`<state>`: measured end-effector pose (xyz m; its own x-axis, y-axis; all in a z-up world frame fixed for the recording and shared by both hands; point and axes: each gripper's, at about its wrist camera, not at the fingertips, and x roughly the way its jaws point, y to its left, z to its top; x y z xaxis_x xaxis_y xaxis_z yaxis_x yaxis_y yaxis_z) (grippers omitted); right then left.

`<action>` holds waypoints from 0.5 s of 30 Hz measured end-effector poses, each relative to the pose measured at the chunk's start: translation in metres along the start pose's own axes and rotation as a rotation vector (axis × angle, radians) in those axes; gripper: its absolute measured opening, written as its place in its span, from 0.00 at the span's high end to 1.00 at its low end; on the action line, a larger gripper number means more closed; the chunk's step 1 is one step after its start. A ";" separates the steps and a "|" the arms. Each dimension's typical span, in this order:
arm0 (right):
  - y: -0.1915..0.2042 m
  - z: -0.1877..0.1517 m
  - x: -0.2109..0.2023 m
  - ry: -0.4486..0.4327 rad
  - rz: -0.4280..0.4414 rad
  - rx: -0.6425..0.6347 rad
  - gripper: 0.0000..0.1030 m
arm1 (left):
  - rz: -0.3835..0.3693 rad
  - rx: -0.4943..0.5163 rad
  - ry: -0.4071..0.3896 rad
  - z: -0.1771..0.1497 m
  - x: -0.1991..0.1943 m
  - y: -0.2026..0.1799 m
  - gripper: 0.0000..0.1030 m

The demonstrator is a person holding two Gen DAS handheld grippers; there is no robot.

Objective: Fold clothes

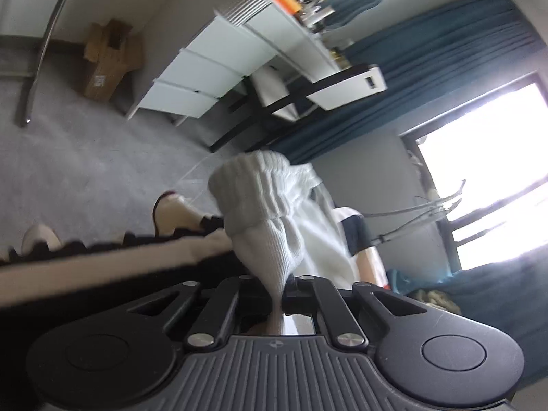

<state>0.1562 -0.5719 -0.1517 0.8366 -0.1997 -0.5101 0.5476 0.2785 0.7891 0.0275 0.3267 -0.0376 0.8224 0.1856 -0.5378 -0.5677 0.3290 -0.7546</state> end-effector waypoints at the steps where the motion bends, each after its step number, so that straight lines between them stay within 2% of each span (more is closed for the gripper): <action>1: -0.003 0.001 -0.002 -0.002 -0.024 0.007 0.95 | 0.002 0.006 0.012 0.004 -0.005 0.002 0.98; 6: -0.015 0.009 -0.013 -0.011 -0.142 0.044 0.95 | 0.051 0.055 0.092 0.012 -0.018 0.023 0.98; 10: -0.026 0.014 -0.021 -0.018 -0.236 0.074 0.94 | 0.123 0.086 0.146 0.008 -0.017 0.050 0.98; 12: -0.031 0.013 -0.017 0.008 -0.282 0.077 0.94 | 0.146 0.053 0.168 0.009 -0.013 0.065 0.94; 15: -0.025 0.010 -0.011 0.019 -0.318 0.009 0.92 | 0.152 0.113 0.167 0.006 -0.022 0.061 0.88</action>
<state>0.1328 -0.5858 -0.1623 0.6234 -0.2581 -0.7380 0.7818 0.1960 0.5919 -0.0253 0.3483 -0.0693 0.7050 0.0888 -0.7036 -0.6692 0.4117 -0.6185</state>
